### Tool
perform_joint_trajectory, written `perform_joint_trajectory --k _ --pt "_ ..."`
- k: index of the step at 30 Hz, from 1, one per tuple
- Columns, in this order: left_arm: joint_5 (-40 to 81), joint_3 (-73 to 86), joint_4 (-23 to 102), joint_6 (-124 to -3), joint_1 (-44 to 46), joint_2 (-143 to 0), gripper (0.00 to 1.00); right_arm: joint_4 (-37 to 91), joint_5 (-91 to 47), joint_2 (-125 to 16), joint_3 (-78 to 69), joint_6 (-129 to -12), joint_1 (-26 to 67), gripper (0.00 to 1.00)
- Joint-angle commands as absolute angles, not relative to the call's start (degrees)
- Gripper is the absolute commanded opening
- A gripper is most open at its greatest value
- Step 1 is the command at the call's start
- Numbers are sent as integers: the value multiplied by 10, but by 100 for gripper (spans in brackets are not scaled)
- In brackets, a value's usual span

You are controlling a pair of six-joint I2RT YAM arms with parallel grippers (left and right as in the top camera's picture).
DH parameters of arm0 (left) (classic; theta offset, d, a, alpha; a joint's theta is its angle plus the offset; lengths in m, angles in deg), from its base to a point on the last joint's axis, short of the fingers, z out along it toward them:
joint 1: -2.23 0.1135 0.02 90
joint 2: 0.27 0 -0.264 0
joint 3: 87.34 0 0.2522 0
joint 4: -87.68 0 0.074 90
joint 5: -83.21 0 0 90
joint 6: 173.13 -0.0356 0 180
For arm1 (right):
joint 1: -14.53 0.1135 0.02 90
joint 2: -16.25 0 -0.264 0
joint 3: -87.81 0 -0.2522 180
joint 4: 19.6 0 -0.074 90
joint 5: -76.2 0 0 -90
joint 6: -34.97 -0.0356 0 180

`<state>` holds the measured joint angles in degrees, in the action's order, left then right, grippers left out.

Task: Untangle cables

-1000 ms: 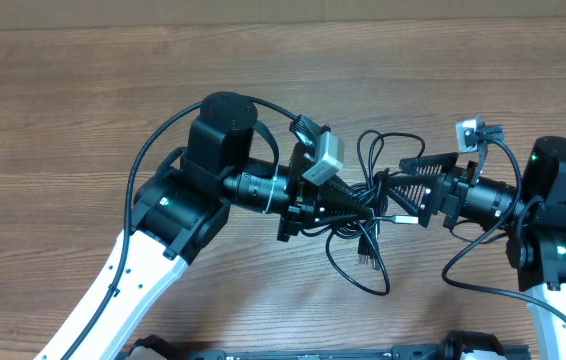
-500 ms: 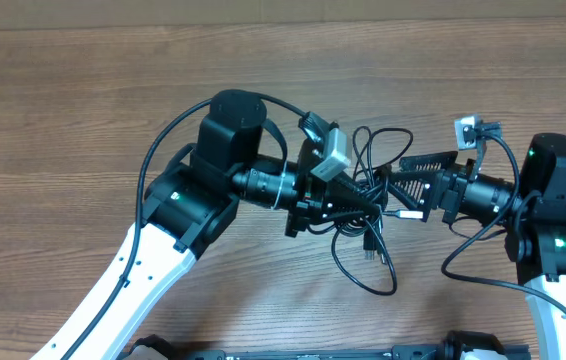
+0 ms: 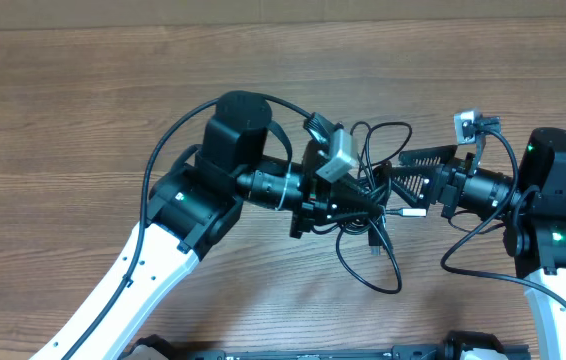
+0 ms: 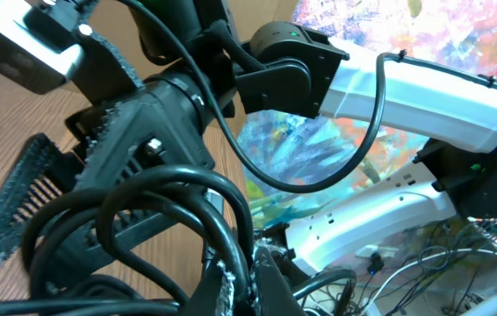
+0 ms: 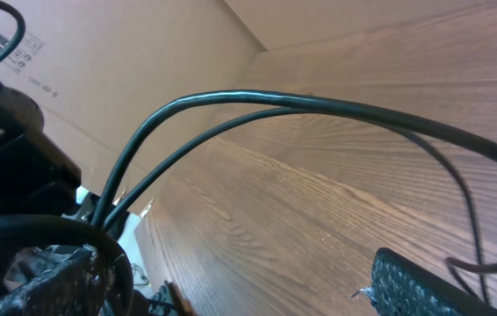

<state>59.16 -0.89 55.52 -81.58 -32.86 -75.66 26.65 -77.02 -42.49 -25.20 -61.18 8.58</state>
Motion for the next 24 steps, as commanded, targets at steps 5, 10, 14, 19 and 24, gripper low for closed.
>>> perform_joint_trajectory --k 5,10,14,19,24 --pt "633 -3 564 -814 -353 -752 4 263 -670 -431 -248 -610 84 91" --pt "633 -3 564 -814 -353 -752 4 264 -657 -431 -248 -611 84 91" --pt "633 -3 561 -814 -350 -752 4 276 -657 -431 -248 -611 84 88" --pt "634 -3 549 -811 -329 -752 4 308 -657 -430 -248 -610 84 86" --pt "654 -3 542 -792 -301 -752 4 329 -661 -406 -248 -611 83 86"
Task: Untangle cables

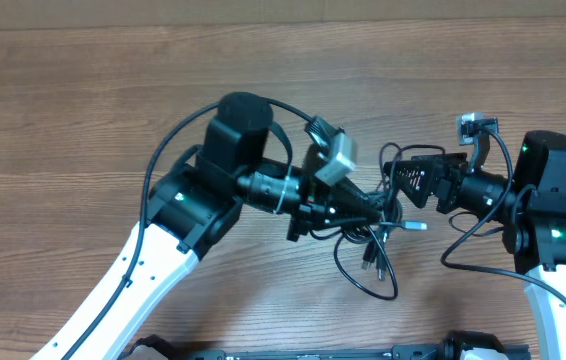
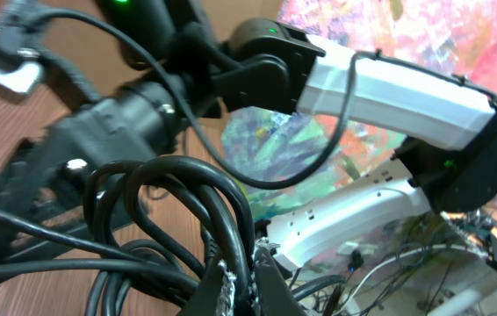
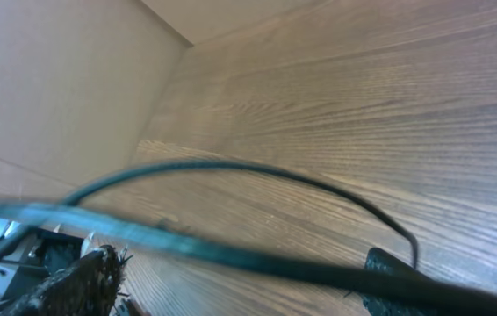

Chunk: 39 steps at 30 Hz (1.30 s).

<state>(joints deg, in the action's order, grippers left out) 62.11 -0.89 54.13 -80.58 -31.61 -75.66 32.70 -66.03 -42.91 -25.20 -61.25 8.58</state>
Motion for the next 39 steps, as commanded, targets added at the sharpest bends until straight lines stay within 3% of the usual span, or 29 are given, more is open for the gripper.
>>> perform_joint_trajectory --k 1,7,15,28,35,39 --pt "661 -3 542 -792 -296 -752 4 332 -662 -396 -248 -611 83 86" --pt "712 -3 543 -804 -274 -752 4 341 -664 -329 -248 -610 83 91" --pt "784 -3 543 -910 -270 -752 4 338 -685 -259 -248 -610 83 94" --pt "799 -3 543 -961 -270 -752 4 289 -890 -255 -248 -607 83 90" --pt "818 -3 543 -960 -270 -752 4 289 -885 -255 -248 -605 83 89" --pt "784 -3 545 -935 -269 -752 4 328 -771 -255 -248 -610 83 89"
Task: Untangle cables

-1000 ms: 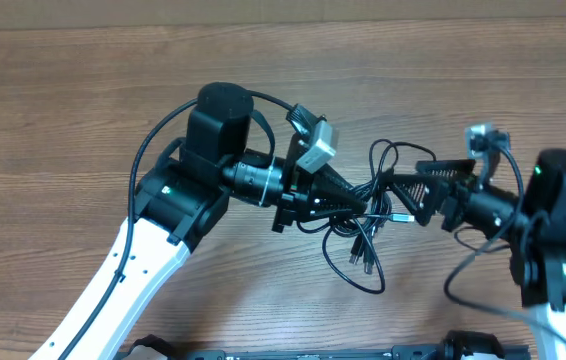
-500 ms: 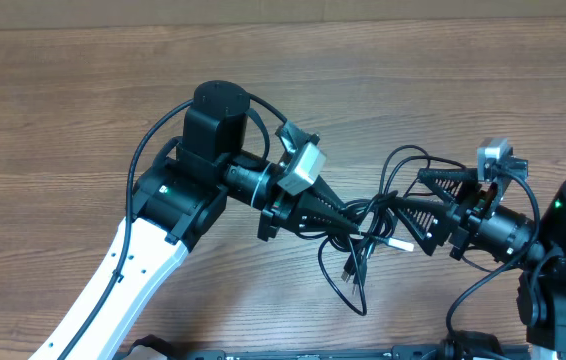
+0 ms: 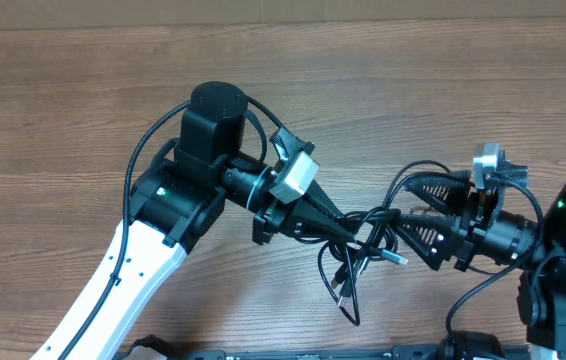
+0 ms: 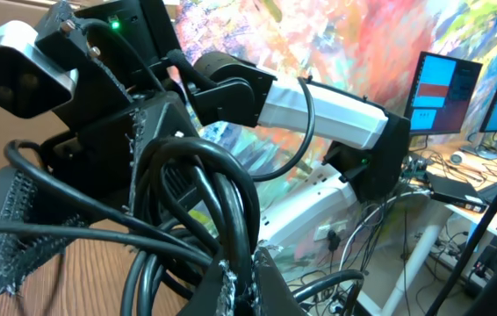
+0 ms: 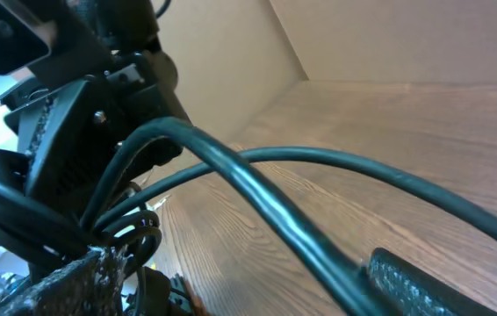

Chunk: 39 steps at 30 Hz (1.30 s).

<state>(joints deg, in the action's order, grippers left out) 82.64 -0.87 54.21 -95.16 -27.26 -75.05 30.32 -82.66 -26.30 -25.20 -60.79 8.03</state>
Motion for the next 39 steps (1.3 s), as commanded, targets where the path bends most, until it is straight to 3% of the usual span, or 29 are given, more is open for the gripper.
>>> perform_joint_trajectory --k 1,6,14,21,39 --pt "756 -3 547 -914 -269 -752 4 346 -725 -255 -248 -614 83 89" --pt "661 -3 581 -792 -269 -751 4 389 -582 -255 -248 -655 83 89" --pt "560 -3 708 -628 -269 -751 4 409 -577 -255 -248 -632 84 90" --pt "512 -3 752 -570 -269 -751 4 408 -739 -255 -248 -531 84 90" --pt "432 -3 817 -497 -289 -752 4 395 -834 -255 -248 -515 84 87"
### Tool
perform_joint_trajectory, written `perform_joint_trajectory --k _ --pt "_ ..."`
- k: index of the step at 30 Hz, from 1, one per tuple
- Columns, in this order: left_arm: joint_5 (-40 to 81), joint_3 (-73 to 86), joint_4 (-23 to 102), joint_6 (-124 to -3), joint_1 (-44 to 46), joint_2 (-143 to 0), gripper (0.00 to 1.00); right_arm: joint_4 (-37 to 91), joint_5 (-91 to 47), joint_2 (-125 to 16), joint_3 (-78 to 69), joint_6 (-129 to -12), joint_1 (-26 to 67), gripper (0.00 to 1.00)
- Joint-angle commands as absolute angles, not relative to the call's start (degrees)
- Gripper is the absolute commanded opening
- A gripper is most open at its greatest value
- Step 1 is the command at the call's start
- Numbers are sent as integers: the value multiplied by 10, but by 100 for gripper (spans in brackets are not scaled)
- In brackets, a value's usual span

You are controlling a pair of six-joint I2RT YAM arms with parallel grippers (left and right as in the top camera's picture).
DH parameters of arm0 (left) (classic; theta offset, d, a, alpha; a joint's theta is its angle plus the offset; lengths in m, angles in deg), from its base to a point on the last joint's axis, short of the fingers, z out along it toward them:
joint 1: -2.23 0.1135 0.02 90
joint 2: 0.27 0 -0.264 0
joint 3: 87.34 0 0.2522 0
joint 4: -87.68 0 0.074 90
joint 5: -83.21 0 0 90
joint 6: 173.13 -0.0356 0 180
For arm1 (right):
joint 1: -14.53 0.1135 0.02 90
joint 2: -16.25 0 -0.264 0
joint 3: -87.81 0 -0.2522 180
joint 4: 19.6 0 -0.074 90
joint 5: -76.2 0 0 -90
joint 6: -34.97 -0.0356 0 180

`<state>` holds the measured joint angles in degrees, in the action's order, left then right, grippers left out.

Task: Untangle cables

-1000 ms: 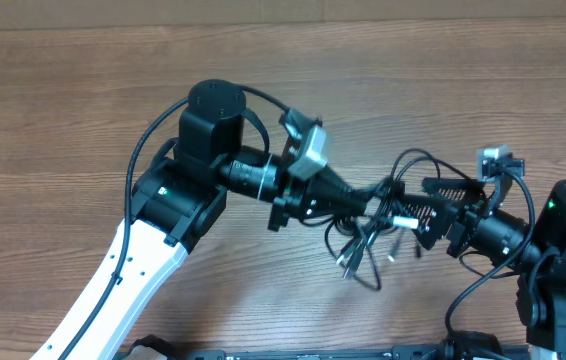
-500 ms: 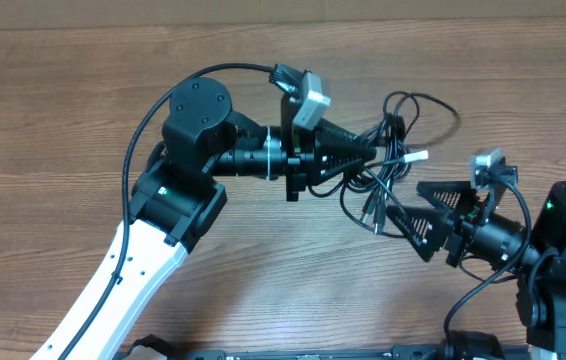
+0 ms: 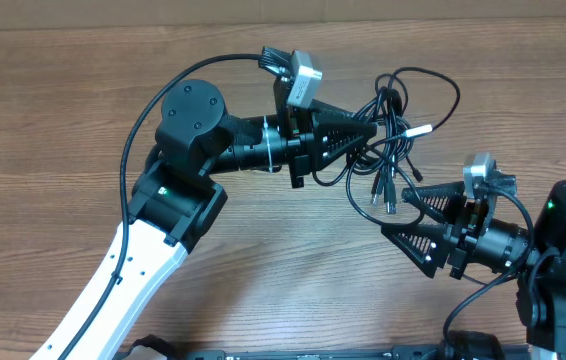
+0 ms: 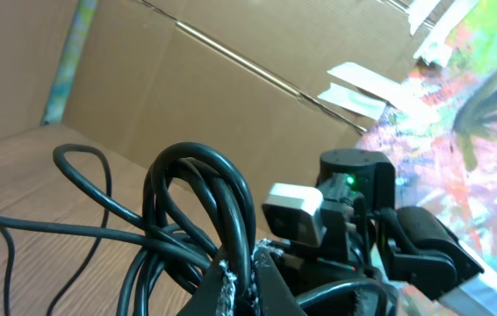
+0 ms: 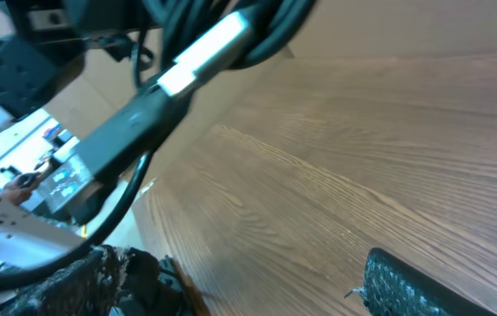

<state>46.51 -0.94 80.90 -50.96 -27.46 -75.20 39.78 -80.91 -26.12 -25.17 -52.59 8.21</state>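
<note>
A tangle of black cables (image 3: pixel 395 110) hangs in the air, with my left gripper (image 3: pixel 371 135) shut on one of its strands. Plug ends (image 3: pixel 383 195) dangle below it, and a silver connector (image 3: pixel 419 130) sticks out to the right. In the left wrist view the fingertips (image 4: pixel 224 274) pinch a thick strand under the looped bundle (image 4: pixel 198 197). My right gripper (image 3: pixel 393 215) stands open just in front of the dangling plugs, with nothing between its fingers (image 5: pixel 420 285). The silver connector (image 5: pixel 203 51) shows high in the right wrist view.
The wooden table (image 3: pixel 63 90) runs under both arms. A cardboard wall (image 4: pixel 187 79) stands along the far edge. The left arm's own black cable (image 3: pixel 153 100) arcs over its wrist.
My left gripper has moved from the table's middle to the far side, the bundle still in it. The strand that crossed my open right gripper is gone from between its fingers.
At first my left gripper held the tangle mid-table with my open right gripper against it. Both then stood nearer the front, a strand running between the right fingers. Now the bundle is up at the far side, apart from the right gripper.
</note>
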Motion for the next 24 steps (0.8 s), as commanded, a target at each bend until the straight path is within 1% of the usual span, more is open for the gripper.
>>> perform_joint_trajectory --k 1,4,8,24 --pt "422 -3 817 -497 -297 -752 4 395 -834 -255 -248 -515 84 87" --pt "395 -3 817 -510 -323 -752 4 393 -834 -255 -248 -515 84 87" --pt "396 -3 812 -532 -344 -752 4 393 -834 -255 -248 -515 84 87" --pt "461 -3 811 -543 -345 -752 4 393 -833 -255 -248 -515 84 86"
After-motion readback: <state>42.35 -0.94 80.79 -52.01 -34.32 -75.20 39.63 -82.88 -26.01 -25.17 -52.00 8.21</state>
